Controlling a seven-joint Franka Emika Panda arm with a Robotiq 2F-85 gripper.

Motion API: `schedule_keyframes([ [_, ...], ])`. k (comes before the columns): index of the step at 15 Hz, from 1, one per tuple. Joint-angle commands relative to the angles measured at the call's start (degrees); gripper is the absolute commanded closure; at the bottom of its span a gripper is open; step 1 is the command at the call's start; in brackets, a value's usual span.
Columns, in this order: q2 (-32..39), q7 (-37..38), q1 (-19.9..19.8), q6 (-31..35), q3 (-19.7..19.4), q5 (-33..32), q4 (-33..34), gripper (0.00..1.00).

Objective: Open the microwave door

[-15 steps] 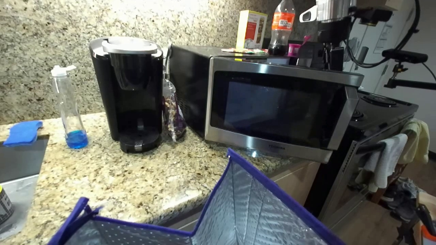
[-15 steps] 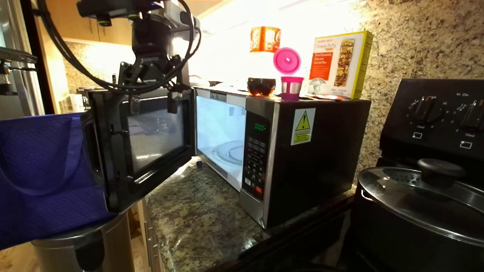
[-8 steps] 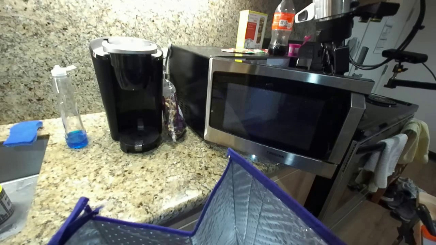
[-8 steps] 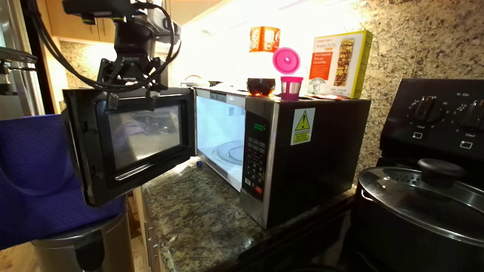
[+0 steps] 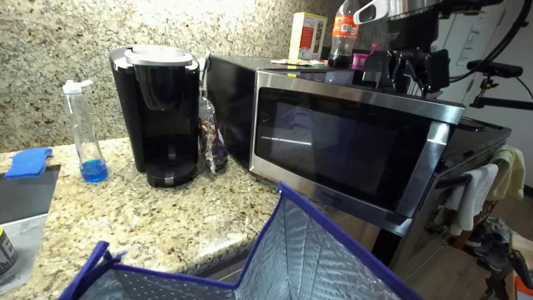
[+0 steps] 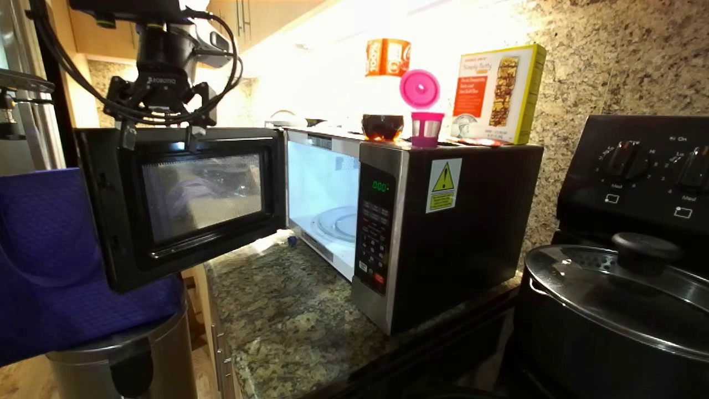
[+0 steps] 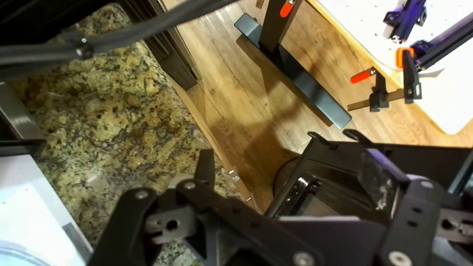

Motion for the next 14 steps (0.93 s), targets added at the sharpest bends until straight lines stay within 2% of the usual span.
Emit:
schedule_keyframes([
  [1,0.3,-9.4,1.2,-3.8,0.7,-0.5,1.2,0.00],
  [9,-0.3,-28.8,3.4,-1.7,2.9,-5.5,1.7,0.00],
  [10,-0.5,-29.0,3.4,-1.2,3.1,-6.9,1.7,0.00],
  [14,0.0,-26.2,2.9,-1.9,3.1,-5.9,1.9,0.00],
])
